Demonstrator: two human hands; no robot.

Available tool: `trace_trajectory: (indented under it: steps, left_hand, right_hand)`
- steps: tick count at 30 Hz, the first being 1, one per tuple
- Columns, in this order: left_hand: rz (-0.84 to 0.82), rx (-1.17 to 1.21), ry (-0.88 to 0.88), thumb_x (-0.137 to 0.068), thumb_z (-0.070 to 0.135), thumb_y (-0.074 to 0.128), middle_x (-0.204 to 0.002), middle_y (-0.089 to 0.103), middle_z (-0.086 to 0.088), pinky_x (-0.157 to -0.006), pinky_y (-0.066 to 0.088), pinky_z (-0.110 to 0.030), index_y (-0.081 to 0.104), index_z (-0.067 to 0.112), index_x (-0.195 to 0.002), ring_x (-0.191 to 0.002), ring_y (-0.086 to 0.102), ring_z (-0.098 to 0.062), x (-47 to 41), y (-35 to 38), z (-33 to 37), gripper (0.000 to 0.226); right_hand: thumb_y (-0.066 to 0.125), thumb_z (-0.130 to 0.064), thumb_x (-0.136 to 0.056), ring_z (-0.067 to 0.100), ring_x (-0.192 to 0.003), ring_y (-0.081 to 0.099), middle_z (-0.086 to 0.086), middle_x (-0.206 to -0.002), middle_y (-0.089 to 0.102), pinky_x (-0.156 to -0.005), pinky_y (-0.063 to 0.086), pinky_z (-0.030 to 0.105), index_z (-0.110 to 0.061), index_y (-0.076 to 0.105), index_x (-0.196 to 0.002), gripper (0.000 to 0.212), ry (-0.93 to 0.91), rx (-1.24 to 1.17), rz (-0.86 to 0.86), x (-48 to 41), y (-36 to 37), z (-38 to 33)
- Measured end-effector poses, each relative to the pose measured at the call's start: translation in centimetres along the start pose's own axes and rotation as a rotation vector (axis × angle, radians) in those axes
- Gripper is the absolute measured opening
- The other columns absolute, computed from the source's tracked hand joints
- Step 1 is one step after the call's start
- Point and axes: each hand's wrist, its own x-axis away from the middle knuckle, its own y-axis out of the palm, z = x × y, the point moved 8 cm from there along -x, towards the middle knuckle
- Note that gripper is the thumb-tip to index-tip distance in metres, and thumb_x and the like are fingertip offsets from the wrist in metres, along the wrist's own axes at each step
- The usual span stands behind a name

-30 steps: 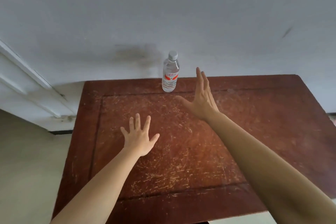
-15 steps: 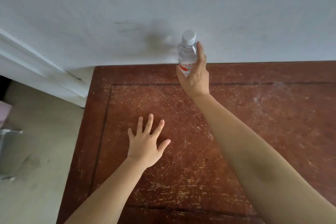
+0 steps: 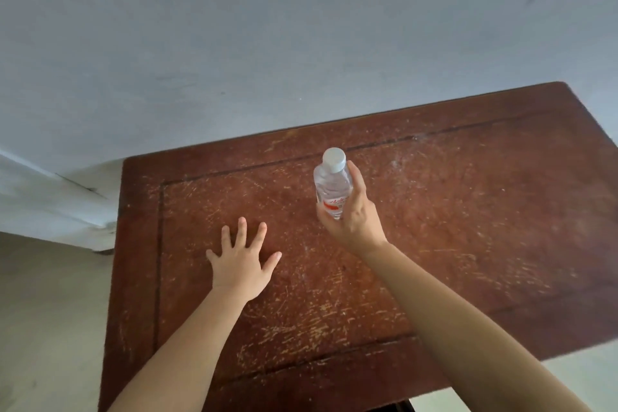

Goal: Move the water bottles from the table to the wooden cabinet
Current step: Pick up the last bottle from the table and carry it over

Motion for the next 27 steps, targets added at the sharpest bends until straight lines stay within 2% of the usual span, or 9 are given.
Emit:
trace_trajectory:
  steps: [3,7,9,11,15,18,21,25,27]
  left_hand:
    - [-0.018,-0.004,0.019,-0.093,0.076,0.016,-0.168,-0.011,-0.005,-0.114,0.02,-0.07,-0.004,0.039,-0.158,-0.153,-0.005,-0.039,0.3,0.0,0.3,0.077]
    - [-0.088,0.016,0.0,-0.096,0.073,0.019,-0.168,-0.012,-0.006,-0.116,0.018,-0.069,-0.004,0.036,-0.159,-0.153,-0.005,-0.039,0.7,0.3,-0.1,0.077]
    - [-0.095,0.029,0.055,-0.097,0.07,0.022,-0.169,-0.005,-0.006,-0.117,0.018,-0.067,0.004,0.033,-0.16,-0.154,0.001,-0.036,1.9,-0.3,1.1,0.076]
    - [-0.07,0.085,0.131,-0.098,0.069,0.022,-0.169,0.005,-0.004,-0.118,0.02,-0.062,0.013,0.032,-0.16,-0.154,0.006,-0.033,3.3,-0.7,2.7,0.073]
    - [-0.006,0.189,0.363,-0.098,0.067,0.029,-0.167,0.017,-0.002,-0.118,0.027,-0.053,0.025,0.03,-0.158,-0.153,0.015,-0.029,8.0,-2.4,9.9,0.071]
    - [0.001,0.185,0.565,-0.1,0.059,0.036,-0.165,0.022,-0.003,-0.117,0.029,-0.047,0.031,0.028,-0.156,-0.151,0.021,-0.027,12.6,-3.4,17.8,0.064]
    - [0.04,0.159,0.747,-0.101,0.054,0.042,-0.164,0.026,-0.004,-0.117,0.028,-0.044,0.035,0.026,-0.155,-0.15,0.026,-0.027,17.6,-4.0,26.2,0.061]
    - [0.071,0.049,0.98,-0.101,0.051,0.044,-0.163,0.028,-0.011,-0.119,0.027,-0.041,0.035,0.022,-0.155,-0.149,0.027,-0.03,27.9,-1.7,37.4,0.062]
    - [0.087,-0.007,1.112,-0.1,0.05,0.046,-0.162,0.03,-0.014,-0.119,0.026,-0.041,0.036,0.019,-0.154,-0.148,0.028,-0.031,34.9,0.7,41.9,0.063]
  right_hand:
    - [0.082,-0.02,-0.084,0.044,-0.102,0.068,0.023,-0.146,0.05,-0.074,0.054,0.035,-0.031,0.008,-0.151,0.1,0.071,0.085,0.031,4.3,-3.1,0.3]
    - [0.075,-0.025,-0.088,0.039,-0.111,0.065,0.012,-0.153,0.044,-0.081,0.059,0.049,-0.044,-0.001,-0.154,0.102,0.257,0.178,0.01,9.4,-6.4,1.1]
    - [0.072,-0.029,-0.088,0.035,-0.104,0.067,0.011,-0.144,0.05,-0.079,0.059,0.047,-0.054,-0.012,-0.152,0.109,0.354,0.306,-0.072,12.9,-8.9,1.7]
    - [0.069,-0.034,-0.089,0.031,-0.101,0.067,0.008,-0.136,0.053,-0.081,0.058,0.043,-0.06,-0.022,-0.147,0.112,0.403,0.465,-0.228,16.5,-10.3,2.5]
    - [0.068,-0.034,-0.091,0.025,-0.106,0.065,0.003,-0.134,0.054,-0.079,0.054,0.031,-0.053,-0.016,-0.153,0.106,0.522,0.674,-0.288,25.5,-16.1,2.5]
    - [0.067,-0.025,-0.087,0.026,-0.106,0.063,0.002,-0.131,0.056,-0.077,0.051,0.033,-0.053,-0.018,-0.152,0.11,0.647,0.752,-0.201,32.8,-21.9,1.6]
    - [0.064,-0.019,-0.086,0.027,-0.11,0.061,0.002,-0.134,0.053,-0.08,0.053,0.035,-0.054,-0.015,-0.15,0.108,0.77,0.791,-0.019,40.4,-27.9,-0.7]
    - [0.058,-0.013,-0.087,0.028,-0.115,0.059,0.002,-0.137,0.05,-0.081,0.054,0.039,-0.059,-0.012,-0.149,0.104,0.932,0.847,0.198,54.3,-34.0,-5.1]
    - [0.054,-0.011,-0.089,0.027,-0.115,0.059,0.001,-0.137,0.048,-0.076,0.05,0.037,-0.06,-0.012,-0.149,0.102,1.033,0.891,0.271,62.5,-35.7,-7.5]
